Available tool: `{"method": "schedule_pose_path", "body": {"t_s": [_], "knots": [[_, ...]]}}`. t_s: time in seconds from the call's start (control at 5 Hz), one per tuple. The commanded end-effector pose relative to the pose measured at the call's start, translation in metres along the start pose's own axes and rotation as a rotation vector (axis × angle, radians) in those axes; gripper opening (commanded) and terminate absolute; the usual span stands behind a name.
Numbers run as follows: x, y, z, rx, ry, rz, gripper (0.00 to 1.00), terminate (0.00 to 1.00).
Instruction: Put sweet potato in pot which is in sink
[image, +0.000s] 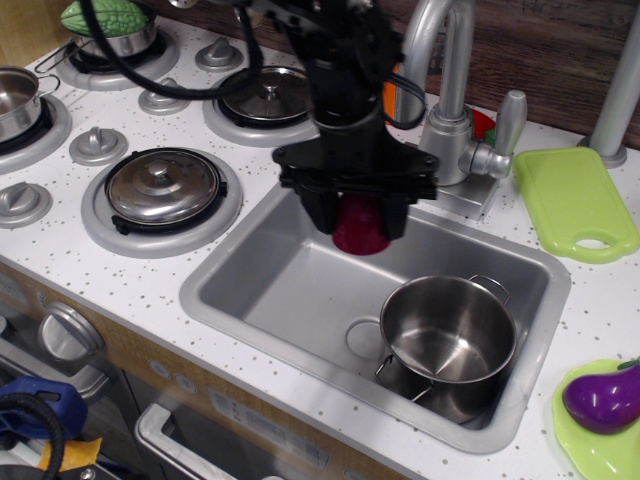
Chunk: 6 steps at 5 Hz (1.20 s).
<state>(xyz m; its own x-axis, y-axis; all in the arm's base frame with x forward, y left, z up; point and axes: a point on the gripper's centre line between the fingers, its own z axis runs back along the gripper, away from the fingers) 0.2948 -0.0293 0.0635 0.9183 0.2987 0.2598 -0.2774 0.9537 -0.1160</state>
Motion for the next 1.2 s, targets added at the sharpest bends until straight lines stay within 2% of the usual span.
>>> {"method": "schedule_pose_path", "body": {"t_s": [0.0,0.2,0.4,0.8,1.0], "knots": [[0.006,-0.034,0.013,-0.027,-0.061,0.069,0.0,0.0],[0.005,-0.053,0.012,-0.034,-0.067,0.114,0.0,0.0],[-0.001,-0.068,0.008,-0.036,-0.072,0.143,1.0,0.0],[-0.001,-0.068,0.008,-0.036,-0.072,0.143,1.0,0.0],[-0.001,-0.068,0.008,-0.036,-0.072,0.143,1.0,1.0]]}}
